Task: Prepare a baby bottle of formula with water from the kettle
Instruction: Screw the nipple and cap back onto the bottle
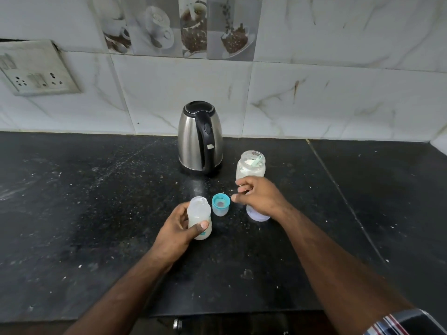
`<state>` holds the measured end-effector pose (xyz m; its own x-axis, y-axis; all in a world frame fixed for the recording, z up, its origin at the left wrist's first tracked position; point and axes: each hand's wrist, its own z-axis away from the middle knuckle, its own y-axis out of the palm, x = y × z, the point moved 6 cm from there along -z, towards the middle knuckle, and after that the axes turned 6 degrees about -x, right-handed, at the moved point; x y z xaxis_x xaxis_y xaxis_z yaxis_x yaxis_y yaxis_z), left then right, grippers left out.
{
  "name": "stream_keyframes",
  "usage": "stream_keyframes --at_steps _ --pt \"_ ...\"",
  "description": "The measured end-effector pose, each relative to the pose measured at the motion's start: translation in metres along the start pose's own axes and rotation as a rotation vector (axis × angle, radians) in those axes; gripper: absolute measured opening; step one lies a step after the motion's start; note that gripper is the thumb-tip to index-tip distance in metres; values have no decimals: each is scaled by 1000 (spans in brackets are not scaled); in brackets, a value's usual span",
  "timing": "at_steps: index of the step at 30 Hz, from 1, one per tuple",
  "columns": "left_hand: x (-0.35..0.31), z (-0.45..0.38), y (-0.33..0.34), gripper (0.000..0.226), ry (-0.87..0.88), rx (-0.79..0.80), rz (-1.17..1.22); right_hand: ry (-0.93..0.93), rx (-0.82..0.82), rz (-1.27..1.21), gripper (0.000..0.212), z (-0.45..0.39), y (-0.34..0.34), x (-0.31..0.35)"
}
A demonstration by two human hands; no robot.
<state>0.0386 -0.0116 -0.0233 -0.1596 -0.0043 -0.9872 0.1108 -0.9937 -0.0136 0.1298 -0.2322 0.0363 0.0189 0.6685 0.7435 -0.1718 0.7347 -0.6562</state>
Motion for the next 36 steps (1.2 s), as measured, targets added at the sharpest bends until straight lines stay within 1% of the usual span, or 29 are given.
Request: stream_keyframes --at_steps 3,5,10,14,20,23,25,27,29,31,34,36 --pt "9 8 9 54 -7 -28 -24 -43 72 68 78 4 22 -6" --pt "15 11 13 56 -17 -38 -37 -75 96 65 88 5 31 -4" --pt "19 16 22 52 -30 -37 -119 -141 111 84 99 2 43 1" --pt "18 15 28 55 -20 -32 -137 -188 107 92 94 0 50 6" --pt "13 13 36 51 3 -10 -154 -208 71 90 79 -2 53 6" --pt "14 12 31 54 5 5 -183 -185 41 33 80 -4 48 6" --pt "13 12 27 63 -4 44 -212 -179 22 -7 80 -6 42 9" --pt "9 12 25 74 -23 140 -221 -182 5 -52 79 -8 35 14" --pt "1 11 16 77 -60 210 -186 -186 -12 -109 79 -8 28 20" --pt "-9 3 3 79 -80 201 -147 -199 -21 -143 79 -8 21 30" --pt "-28 -17 -6 70 -22 126 -165 -241 -2 -132 79 -7 15 51" --pt "-39 -30 -3 76 17 93 -140 -263 14 -139 79 -4 14 63"
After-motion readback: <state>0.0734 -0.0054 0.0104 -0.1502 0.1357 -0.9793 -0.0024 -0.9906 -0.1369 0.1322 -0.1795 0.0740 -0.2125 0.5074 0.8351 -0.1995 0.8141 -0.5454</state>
